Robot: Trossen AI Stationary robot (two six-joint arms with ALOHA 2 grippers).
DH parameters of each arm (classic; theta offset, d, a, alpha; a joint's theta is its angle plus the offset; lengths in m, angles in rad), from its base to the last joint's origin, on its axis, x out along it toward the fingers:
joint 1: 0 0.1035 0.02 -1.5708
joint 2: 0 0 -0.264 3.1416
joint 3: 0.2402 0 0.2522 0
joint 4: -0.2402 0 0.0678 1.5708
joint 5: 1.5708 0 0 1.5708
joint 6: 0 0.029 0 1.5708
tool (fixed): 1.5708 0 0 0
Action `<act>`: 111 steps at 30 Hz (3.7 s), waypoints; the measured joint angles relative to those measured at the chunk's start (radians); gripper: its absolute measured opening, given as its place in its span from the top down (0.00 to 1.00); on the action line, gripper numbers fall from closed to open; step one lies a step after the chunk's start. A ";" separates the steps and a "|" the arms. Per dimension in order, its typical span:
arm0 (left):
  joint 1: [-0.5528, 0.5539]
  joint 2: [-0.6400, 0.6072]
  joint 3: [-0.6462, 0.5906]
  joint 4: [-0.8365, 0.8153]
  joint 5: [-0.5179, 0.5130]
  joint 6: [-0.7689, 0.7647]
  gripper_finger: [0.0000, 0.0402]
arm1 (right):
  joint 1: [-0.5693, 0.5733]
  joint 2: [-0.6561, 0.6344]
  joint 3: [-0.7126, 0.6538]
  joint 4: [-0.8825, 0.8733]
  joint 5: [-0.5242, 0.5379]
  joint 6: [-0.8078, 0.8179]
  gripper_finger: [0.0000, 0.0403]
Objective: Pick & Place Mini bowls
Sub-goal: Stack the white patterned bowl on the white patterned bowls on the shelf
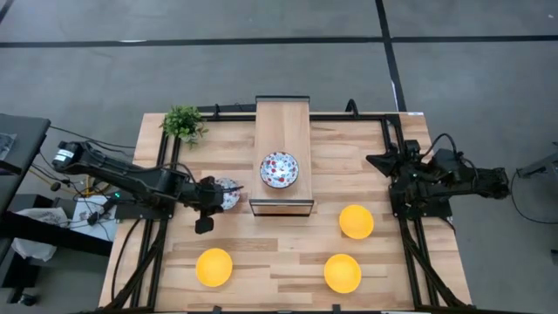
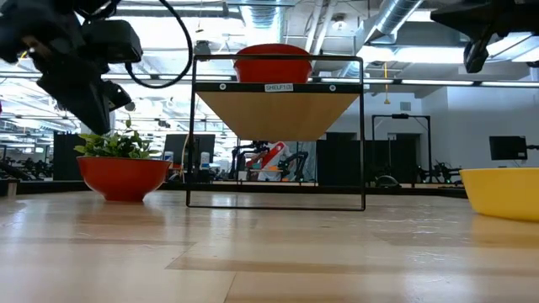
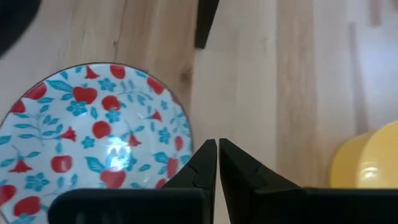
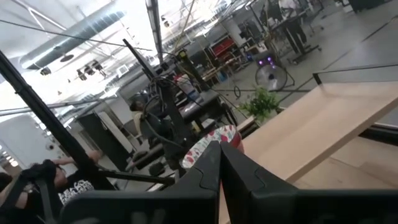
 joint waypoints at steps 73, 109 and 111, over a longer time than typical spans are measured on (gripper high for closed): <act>0.000 0.265 -0.001 0.012 -0.102 0.084 0.70 | -0.001 0.000 0.000 -0.043 0.006 -0.008 1.00; 0.000 0.205 0.002 0.021 -0.167 0.100 0.96 | -0.001 0.000 -0.001 -0.043 0.006 -0.008 1.00; 0.000 0.204 0.002 0.020 -0.166 0.100 0.97 | -0.001 0.000 -0.001 -0.043 0.006 -0.008 1.00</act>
